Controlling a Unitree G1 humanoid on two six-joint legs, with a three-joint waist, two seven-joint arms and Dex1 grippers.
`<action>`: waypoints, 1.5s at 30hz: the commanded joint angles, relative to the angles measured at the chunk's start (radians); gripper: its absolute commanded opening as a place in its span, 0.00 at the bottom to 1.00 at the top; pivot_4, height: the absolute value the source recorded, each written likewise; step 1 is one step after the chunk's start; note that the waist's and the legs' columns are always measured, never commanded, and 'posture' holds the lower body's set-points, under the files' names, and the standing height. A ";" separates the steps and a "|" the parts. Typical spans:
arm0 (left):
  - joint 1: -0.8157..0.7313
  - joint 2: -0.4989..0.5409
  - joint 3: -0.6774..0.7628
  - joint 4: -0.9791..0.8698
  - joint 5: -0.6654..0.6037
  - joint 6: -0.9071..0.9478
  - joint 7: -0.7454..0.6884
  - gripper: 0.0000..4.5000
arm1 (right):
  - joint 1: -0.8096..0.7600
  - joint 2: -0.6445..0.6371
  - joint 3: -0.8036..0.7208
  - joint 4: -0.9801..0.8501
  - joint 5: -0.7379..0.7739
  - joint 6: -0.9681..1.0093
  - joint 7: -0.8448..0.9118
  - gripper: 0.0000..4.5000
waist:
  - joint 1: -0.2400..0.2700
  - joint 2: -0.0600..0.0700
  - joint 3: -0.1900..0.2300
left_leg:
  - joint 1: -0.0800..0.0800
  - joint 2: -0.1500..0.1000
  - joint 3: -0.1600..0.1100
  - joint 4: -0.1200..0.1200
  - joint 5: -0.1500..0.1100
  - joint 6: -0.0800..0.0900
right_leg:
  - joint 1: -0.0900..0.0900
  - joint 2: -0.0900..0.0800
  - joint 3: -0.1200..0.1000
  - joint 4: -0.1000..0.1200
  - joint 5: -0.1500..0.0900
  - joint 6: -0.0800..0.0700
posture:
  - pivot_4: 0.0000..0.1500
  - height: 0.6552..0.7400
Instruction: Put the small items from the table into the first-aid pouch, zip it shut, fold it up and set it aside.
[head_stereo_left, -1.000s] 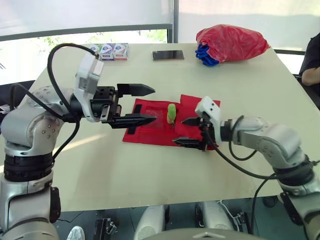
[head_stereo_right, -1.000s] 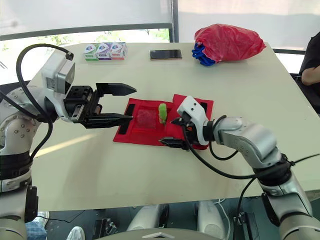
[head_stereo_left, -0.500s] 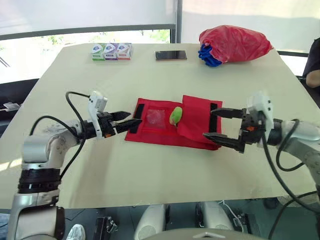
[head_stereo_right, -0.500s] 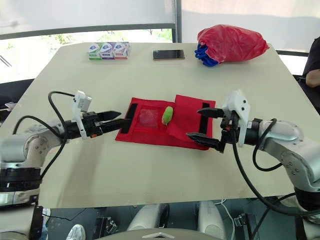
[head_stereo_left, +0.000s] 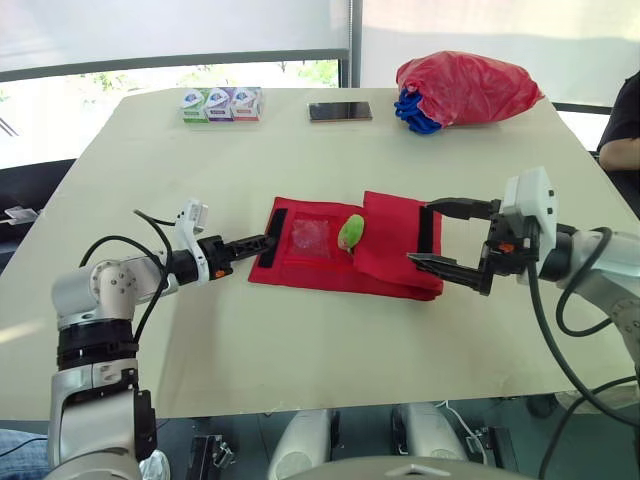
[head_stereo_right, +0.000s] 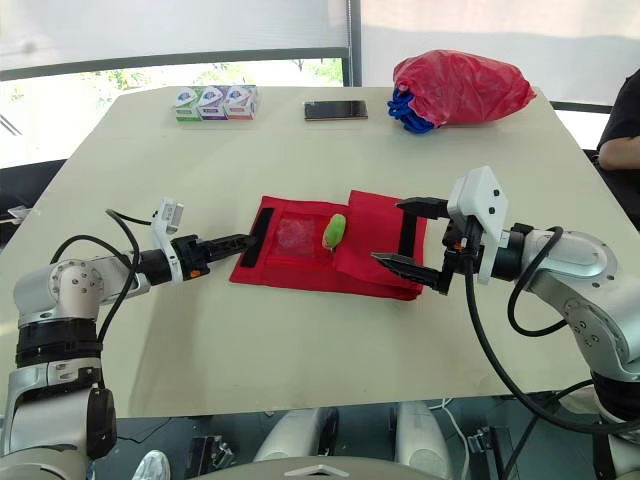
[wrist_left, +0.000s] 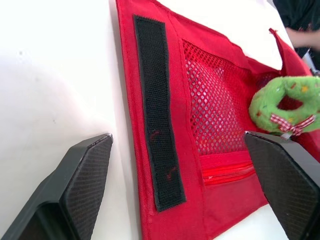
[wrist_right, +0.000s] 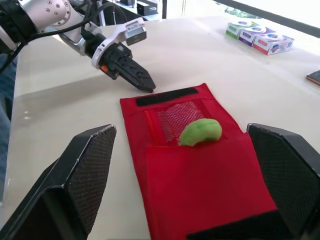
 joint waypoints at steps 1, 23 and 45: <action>0.014 -0.021 -0.013 -0.011 -0.065 0.132 -0.031 1.00 | -0.027 0.007 0.007 -0.018 -0.006 -0.031 -0.002 1.00 | 0.001 0.000 0.000 | 0.000 0.000 0.000 0.000 0.000 0.000 | 0.000 0.000 0.000 0.000 0.000 0.000 | 1.00 1.00; -0.073 -0.113 0.285 0.106 -0.167 0.309 0.076 0.57 | -0.110 0.058 0.100 0.022 -0.060 -0.053 -0.005 1.00 | 0.003 -0.002 0.000 | -0.001 -0.001 -0.001 0.001 0.000 0.000 | 0.000 -0.001 -0.001 0.000 0.000 0.000 | 1.00 1.00; -0.004 -0.029 0.184 0.051 -0.157 0.222 -0.046 0.00 | -0.216 0.137 0.292 0.401 -0.363 -0.244 0.068 0.28 | -0.004 -0.002 0.000 | 0.000 -0.001 0.000 0.000 0.000 -0.001 | -0.001 -0.001 0.000 0.000 0.000 -0.001 | 1.00 1.00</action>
